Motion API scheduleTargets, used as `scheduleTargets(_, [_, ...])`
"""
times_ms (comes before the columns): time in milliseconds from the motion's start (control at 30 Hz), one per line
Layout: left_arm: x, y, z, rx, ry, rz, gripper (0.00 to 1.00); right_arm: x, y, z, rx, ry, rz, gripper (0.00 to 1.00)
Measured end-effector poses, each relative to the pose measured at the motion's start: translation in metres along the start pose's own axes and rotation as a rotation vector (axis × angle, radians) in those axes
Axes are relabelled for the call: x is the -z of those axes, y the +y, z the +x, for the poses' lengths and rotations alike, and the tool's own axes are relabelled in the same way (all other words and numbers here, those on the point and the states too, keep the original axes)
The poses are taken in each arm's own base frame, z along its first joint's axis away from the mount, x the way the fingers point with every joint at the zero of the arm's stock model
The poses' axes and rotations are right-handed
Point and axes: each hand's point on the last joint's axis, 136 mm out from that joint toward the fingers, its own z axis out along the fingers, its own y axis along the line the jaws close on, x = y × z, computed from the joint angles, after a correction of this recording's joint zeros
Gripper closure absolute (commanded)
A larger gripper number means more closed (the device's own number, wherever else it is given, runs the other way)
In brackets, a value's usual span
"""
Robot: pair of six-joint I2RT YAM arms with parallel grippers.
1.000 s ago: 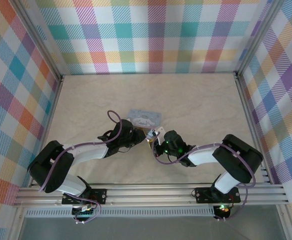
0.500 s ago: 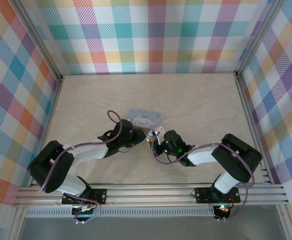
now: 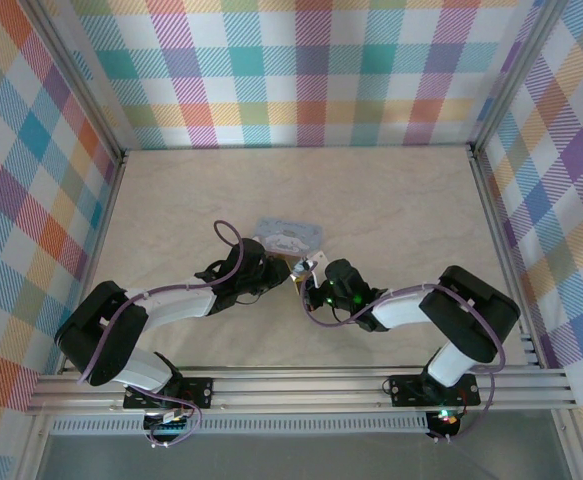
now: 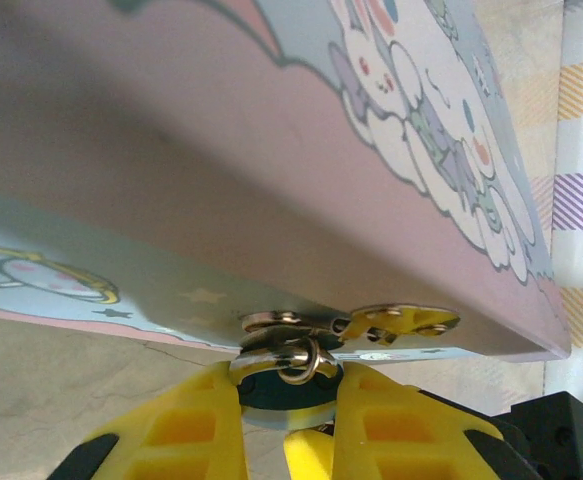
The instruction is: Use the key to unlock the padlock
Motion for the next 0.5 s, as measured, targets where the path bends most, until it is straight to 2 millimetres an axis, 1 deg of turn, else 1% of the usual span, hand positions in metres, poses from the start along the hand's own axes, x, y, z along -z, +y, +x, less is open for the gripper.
scheduleTargets(200, [0.000, 0.000, -0.004, 0.004, -0.014, -0.007, 0.81, -0.005, -0.001, -0.003, 0.005, -0.017, 0.005, 1.00])
scheduleTargets(500, [0.001, 0.000, -0.008, 0.015, -0.028, -0.010, 0.81, -0.011, -0.005, -0.008, 0.058, -0.062, 0.021, 1.00])
